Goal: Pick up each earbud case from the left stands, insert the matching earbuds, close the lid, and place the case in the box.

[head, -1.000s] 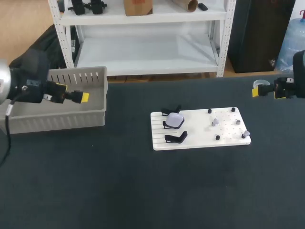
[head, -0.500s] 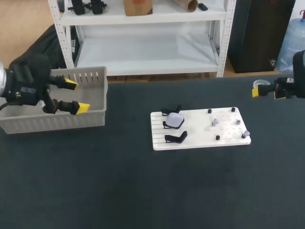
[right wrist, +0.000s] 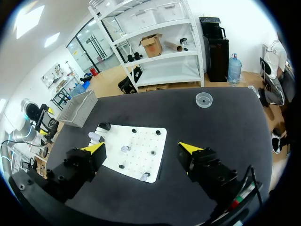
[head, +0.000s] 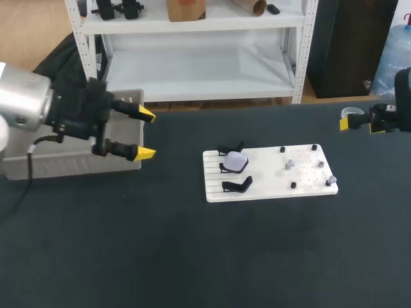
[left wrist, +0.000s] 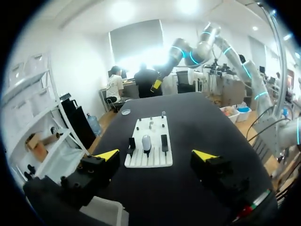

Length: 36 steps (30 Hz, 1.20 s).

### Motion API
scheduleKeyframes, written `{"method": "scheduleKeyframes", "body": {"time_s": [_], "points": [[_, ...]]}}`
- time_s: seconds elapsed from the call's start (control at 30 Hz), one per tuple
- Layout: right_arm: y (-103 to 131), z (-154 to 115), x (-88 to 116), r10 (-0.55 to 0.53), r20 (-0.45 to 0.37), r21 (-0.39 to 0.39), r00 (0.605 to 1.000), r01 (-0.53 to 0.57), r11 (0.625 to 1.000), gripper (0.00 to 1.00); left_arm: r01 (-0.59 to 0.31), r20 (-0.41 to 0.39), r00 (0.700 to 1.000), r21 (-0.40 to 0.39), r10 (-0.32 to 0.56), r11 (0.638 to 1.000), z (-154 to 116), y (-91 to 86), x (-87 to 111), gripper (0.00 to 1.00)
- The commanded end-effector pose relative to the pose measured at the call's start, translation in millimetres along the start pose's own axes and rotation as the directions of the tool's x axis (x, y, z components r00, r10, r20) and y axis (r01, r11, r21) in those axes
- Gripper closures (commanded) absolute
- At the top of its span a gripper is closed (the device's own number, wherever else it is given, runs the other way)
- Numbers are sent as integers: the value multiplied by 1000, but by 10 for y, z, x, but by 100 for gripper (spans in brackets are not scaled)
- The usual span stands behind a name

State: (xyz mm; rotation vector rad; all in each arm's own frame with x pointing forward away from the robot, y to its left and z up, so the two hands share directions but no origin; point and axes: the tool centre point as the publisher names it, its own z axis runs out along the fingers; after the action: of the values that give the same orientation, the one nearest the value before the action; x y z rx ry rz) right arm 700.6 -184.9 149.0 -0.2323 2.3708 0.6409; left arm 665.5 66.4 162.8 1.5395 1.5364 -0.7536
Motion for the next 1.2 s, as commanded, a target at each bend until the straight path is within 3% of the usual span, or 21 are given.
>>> {"method": "scheduleKeyframes", "body": {"time_s": [0.03,0.3,0.63,1.2], "points": [[-2,-1,-2,0,-1,0,1000,0,1000,0,52,-29,998,34,-51,998,374,102,-17,0],[-2,-1,-2,0,-1,0,1000,0,1000,0,72,-68,995,45,-69,996,741,111,108,0],[-2,-1,-2,0,-1,0,1000,0,1000,0,145,-53,988,53,-142,988,1236,180,321,0],[-2,-1,-2,0,-1,0,1000,0,1000,0,138,-53,989,54,-135,989,1321,154,305,0]]}}
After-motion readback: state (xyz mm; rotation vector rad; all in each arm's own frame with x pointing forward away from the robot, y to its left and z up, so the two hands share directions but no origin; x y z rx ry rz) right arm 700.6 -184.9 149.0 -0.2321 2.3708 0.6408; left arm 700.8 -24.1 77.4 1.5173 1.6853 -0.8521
